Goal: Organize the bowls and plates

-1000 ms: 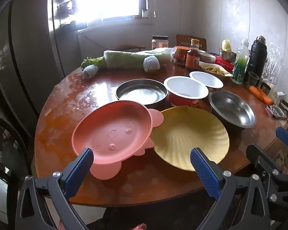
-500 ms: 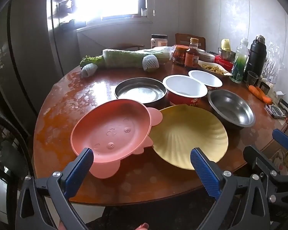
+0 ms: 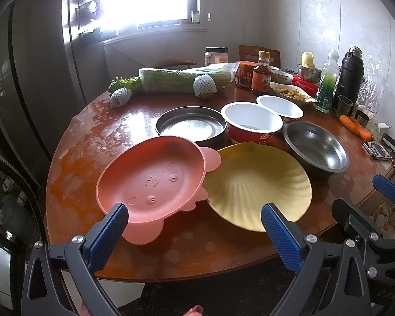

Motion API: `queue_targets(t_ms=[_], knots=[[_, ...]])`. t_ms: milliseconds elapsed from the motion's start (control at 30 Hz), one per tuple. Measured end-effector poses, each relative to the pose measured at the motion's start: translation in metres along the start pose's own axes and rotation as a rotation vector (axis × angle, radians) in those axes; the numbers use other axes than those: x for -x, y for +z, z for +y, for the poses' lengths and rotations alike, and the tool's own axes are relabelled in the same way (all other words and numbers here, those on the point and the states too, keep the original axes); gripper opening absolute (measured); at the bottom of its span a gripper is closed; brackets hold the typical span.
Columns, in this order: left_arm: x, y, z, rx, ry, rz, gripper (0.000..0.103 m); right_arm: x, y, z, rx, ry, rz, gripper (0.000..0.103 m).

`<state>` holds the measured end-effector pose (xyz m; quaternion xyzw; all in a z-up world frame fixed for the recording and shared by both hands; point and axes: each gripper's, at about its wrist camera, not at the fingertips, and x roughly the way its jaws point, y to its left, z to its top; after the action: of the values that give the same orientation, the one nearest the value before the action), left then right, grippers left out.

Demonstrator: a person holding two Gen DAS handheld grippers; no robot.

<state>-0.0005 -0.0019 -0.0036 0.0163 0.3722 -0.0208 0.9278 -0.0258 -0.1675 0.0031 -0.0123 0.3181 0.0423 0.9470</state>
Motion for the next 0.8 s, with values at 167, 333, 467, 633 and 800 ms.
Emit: queue_targets(t_ms=[167,333,467,633,800], knots=[[0.0007,-0.0001,-0.0012,-0.004,0.001,-0.001,0.102,0.0,0.0003,0.0002,0.002,0.001,-0.001,0.103],[0.0017,-0.0003,-0.0026,-0.003,-0.004,0.0,0.102,0.0005,-0.0003,-0.0003,-0.005,-0.005,-0.006,0.103],[0.0019,-0.0004,-0.0029,-0.001,-0.004,0.001,0.102,0.0005,-0.0004,0.0006,-0.008,-0.004,0.0,0.103],[0.0025,-0.0004,-0.0017,0.001,-0.003,0.0,0.102,0.0007,0.0008,0.0005,-0.005,-0.002,0.004,0.103],[0.0026,-0.0006,-0.0011,0.0,-0.004,0.0,0.102,0.0004,0.0006,0.0002,-0.004,0.001,0.003,0.103]])
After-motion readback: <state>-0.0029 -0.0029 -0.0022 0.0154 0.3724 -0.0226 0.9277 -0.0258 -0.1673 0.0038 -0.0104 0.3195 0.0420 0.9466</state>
